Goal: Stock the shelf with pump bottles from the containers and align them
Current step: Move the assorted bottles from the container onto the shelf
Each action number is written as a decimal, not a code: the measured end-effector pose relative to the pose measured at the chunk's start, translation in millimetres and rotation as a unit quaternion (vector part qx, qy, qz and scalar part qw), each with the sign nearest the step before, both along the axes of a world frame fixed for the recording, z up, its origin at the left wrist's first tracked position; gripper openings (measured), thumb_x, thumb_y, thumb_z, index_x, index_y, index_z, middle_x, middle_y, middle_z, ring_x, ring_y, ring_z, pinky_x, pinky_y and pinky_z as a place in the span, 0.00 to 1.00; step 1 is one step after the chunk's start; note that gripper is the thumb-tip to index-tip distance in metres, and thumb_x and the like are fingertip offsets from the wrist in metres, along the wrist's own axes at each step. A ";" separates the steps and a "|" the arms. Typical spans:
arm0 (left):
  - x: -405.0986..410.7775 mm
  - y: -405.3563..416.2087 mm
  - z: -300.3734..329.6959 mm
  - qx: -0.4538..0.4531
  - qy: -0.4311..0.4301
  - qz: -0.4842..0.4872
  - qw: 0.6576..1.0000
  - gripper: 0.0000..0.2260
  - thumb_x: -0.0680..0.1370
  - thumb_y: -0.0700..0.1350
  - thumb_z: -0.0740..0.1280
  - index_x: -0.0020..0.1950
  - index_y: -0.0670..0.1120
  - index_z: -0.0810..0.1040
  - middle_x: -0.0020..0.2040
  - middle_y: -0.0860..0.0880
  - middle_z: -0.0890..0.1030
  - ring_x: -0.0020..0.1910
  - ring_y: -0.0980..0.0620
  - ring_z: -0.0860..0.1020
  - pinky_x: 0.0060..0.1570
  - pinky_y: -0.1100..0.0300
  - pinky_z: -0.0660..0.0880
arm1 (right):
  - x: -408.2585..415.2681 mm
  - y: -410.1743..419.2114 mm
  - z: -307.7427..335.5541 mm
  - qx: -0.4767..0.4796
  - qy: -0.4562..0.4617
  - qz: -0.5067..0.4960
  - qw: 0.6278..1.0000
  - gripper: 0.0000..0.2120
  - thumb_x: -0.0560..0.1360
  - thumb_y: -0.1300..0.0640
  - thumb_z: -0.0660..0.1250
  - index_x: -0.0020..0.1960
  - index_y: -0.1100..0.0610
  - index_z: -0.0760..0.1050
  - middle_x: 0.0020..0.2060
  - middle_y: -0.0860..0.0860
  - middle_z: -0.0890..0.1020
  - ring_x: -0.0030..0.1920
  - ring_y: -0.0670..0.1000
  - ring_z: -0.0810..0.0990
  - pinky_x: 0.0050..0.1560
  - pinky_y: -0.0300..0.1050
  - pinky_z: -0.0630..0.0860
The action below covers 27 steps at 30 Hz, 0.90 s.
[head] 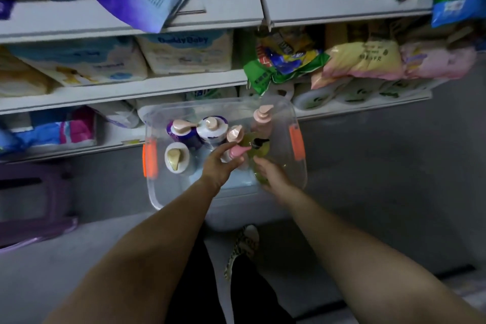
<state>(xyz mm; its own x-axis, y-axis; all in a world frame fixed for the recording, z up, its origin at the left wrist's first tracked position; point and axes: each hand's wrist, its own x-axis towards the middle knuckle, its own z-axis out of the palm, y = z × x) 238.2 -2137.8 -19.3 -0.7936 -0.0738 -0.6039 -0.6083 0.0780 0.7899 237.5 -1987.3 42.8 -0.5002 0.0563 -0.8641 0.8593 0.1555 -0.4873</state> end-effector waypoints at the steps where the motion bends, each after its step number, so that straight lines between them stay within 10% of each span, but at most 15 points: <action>1: -1.1 0.0 -2.1 0.002 0.006 -0.001 1.000 0.21 0.73 0.43 0.76 0.63 0.55 0.78 0.66 0.53 0.72 0.65 0.53 0.68 0.60 0.58 0.69 | -1.0 -1.5 -1.2 -0.003 -0.003 -0.001 1.000 0.13 0.81 0.47 0.63 0.62 0.52 0.77 0.66 0.56 0.78 0.67 0.56 0.75 0.61 0.50 0.71; 13: -9.4 9.8 -16.1 -0.027 0.036 0.025 0.999 0.17 0.70 0.34 0.76 0.54 0.51 0.80 0.54 0.55 0.78 0.54 0.54 0.74 0.41 0.79 0.70 | -2.7 -1.8 -7.5 -0.002 0.009 0.004 1.000 0.10 0.81 0.47 0.62 0.58 0.48 0.78 0.63 0.56 0.80 0.65 0.55 0.76 0.63 0.51 0.73; 23: -3.7 -0.1 -13.0 -0.066 0.046 0.066 0.995 0.11 0.72 0.41 0.76 0.51 0.52 0.82 0.47 0.53 0.83 0.48 0.53 0.79 0.49 0.62 0.73 | -3.5 -1.4 1.0 -0.010 0.014 0.007 1.000 0.10 0.80 0.46 0.64 0.58 0.49 0.77 0.64 0.54 0.79 0.65 0.53 0.76 0.64 0.50 0.72; 27: 3.1 -5.7 11.4 -0.036 0.060 0.073 0.995 0.11 0.73 0.44 0.75 0.55 0.49 0.83 0.48 0.53 0.84 0.49 0.53 0.81 0.50 0.60 0.77 | -2.7 0.9 11.2 -0.051 0.023 -0.001 0.998 0.10 0.81 0.46 0.61 0.53 0.50 0.78 0.51 0.48 0.83 0.50 0.44 0.80 0.53 0.44 0.76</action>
